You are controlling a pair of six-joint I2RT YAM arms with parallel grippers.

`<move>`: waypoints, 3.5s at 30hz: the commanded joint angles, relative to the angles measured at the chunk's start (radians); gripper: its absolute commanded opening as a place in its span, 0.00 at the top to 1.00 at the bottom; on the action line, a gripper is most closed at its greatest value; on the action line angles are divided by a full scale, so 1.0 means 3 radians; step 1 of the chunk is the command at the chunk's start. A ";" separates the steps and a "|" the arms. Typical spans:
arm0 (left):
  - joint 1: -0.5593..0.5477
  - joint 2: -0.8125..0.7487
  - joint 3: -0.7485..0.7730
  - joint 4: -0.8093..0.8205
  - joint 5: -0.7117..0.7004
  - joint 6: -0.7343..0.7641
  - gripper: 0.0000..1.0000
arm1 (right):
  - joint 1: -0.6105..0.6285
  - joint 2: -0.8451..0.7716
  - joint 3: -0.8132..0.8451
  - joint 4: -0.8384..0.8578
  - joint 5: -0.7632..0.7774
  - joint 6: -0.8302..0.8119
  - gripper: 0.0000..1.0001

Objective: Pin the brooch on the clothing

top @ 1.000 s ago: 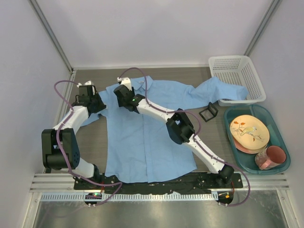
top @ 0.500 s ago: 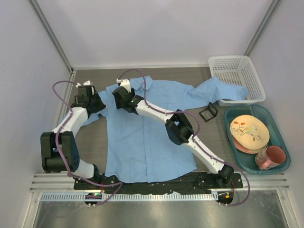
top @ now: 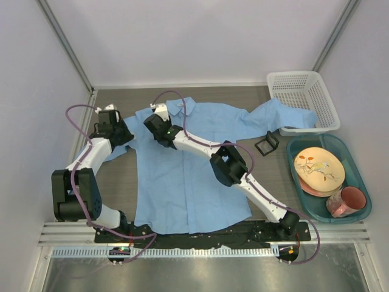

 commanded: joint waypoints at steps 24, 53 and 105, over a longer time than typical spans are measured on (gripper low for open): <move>-0.0090 0.0208 -0.0051 0.0412 0.0570 0.0016 1.00 | -0.0208 -0.0431 -0.0041 -0.0160 -0.0994 -0.0123 0.99; -0.0627 0.0678 0.0169 0.0632 0.0351 0.0287 1.00 | -0.0310 -0.0646 -0.0052 -0.0140 -0.1358 0.0369 0.99; -0.0709 0.0898 0.0348 0.0514 0.0284 0.0297 1.00 | -0.0448 -0.0687 -0.0241 -0.0186 -0.1715 0.0676 0.99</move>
